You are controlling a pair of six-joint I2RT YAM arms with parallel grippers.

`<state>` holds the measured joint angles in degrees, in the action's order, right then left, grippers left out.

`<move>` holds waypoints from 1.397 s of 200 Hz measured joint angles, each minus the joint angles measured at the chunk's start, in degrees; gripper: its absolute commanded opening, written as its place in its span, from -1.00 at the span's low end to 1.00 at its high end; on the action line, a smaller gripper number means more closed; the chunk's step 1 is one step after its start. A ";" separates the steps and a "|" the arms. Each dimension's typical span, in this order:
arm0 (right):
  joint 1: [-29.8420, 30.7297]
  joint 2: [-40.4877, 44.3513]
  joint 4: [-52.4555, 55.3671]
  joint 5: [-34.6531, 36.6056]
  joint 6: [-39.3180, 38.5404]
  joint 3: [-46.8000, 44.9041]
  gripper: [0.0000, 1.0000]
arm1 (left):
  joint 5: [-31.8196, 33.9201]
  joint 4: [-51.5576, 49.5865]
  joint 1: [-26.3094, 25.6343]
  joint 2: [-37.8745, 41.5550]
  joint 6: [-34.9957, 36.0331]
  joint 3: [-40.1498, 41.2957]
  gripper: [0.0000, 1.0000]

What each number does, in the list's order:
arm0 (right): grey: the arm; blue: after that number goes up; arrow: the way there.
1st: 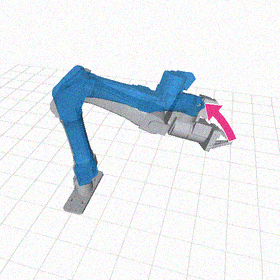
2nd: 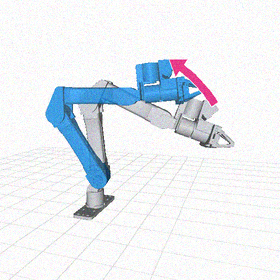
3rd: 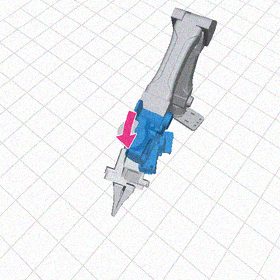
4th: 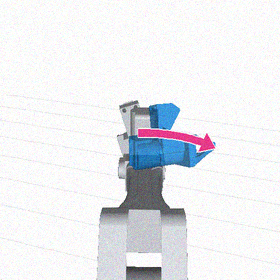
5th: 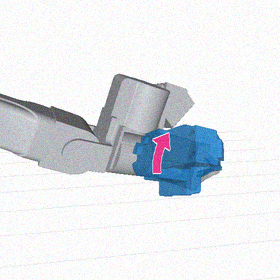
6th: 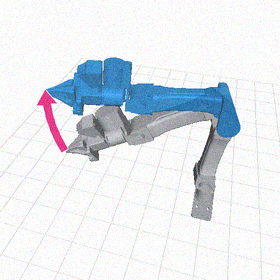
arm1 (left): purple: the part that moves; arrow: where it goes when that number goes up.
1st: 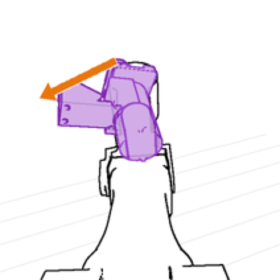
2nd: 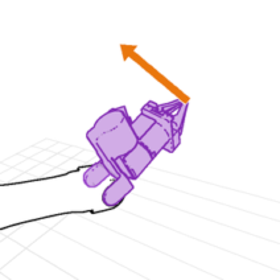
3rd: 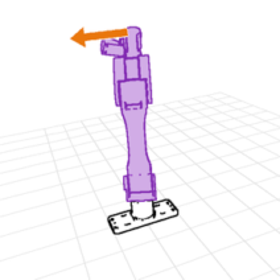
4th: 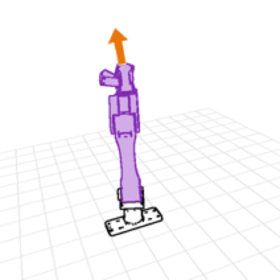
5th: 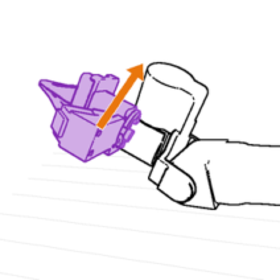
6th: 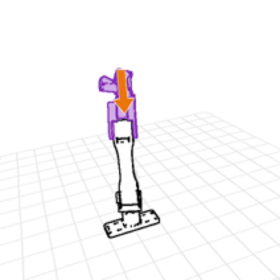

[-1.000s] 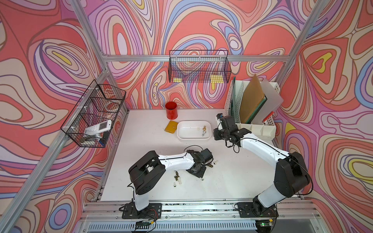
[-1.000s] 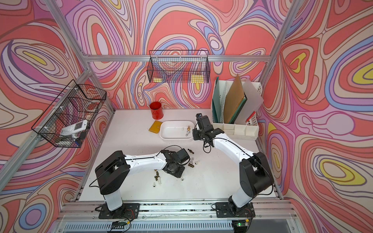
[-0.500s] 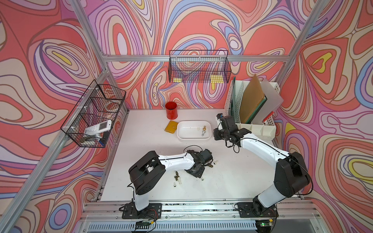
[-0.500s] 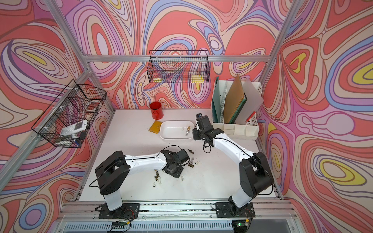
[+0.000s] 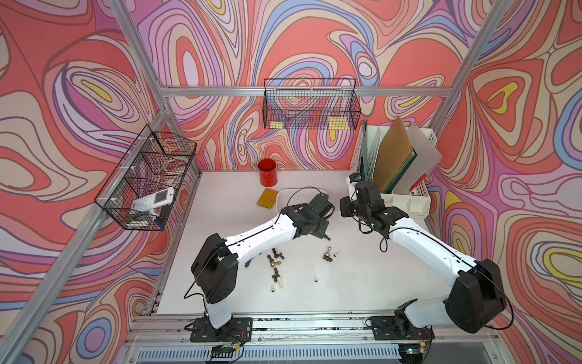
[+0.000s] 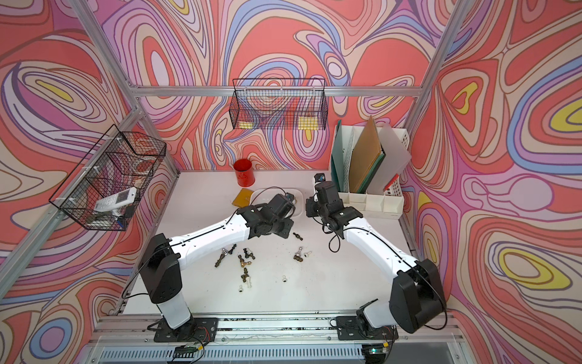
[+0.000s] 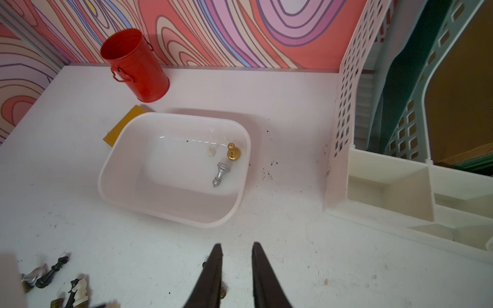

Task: Put the chess pieces into the storage box
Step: Place the chess piece in the storage box.

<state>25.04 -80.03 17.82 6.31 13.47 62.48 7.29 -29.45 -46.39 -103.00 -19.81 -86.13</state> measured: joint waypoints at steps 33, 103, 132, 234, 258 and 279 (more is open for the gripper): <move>-0.13 1.51 -1.57 0.92 0.17 -1.73 -0.55 | -2.03 10.62 6.54 -9.68 2.36 -7.23 -0.66; -0.52 1.27 -2.43 1.66 -0.76 -1.75 -0.55 | -3.06 21.49 10.78 -27.28 4.33 -15.28 -0.64; -0.74 0.00 -2.99 1.68 -1.20 -1.75 -0.55 | -3.32 23.96 11.39 -28.13 3.69 -15.63 -0.56; -1.03 -1.64 -2.64 1.53 -1.66 -1.42 -0.54 | -3.72 27.56 11.89 -29.11 2.19 -16.11 -0.26; -1.07 -1.64 -1.33 0.83 -1.66 -0.66 -0.52 | -3.69 28.48 11.91 -28.57 2.19 -14.93 -0.26; -1.07 -1.68 0.37 -0.68 -1.68 0.61 -0.49 | -3.69 28.63 11.96 -27.39 2.19 -13.49 -0.26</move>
<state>23.97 -81.71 18.20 5.63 11.79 63.09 3.60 -0.82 -34.44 -130.39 -17.63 -99.61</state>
